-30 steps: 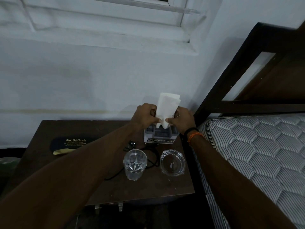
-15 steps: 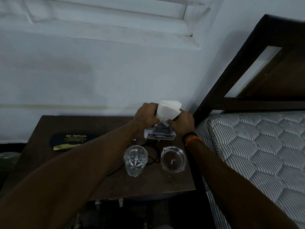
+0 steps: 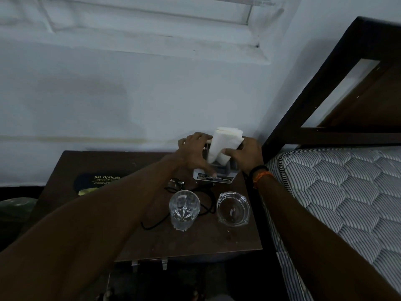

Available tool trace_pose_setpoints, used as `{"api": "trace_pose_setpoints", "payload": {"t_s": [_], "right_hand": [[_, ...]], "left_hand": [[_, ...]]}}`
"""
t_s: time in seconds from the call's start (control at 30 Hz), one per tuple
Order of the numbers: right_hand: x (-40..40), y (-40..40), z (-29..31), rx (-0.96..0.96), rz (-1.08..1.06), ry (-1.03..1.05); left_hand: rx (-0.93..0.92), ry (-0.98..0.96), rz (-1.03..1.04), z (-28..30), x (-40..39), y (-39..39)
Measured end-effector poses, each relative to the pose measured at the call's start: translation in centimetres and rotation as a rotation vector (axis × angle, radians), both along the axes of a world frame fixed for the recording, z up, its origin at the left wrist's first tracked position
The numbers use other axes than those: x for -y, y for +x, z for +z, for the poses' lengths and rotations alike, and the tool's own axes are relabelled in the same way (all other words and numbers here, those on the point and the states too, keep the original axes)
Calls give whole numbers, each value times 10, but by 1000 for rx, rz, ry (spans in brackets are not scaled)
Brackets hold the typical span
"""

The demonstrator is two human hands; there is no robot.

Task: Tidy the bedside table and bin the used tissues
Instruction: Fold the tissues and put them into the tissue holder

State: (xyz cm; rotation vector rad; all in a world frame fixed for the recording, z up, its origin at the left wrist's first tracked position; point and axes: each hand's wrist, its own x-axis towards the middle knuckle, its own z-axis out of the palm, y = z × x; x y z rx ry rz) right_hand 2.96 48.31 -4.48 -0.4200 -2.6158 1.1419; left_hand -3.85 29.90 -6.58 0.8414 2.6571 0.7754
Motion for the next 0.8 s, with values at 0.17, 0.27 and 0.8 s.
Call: {"api": "trace_pose_setpoints", "payload": {"t_s": [0.17,0.27,0.8], "right_hand": [[5,2,-8,14,40,88],[4,5,-11,5,42,94],[4,4,-22,-51,55,53]], "left_hand": [[37,-3,-49,-6,10,1],[72,81,-23,-6,10,4],[82,181,0,-5,15,7]]}}
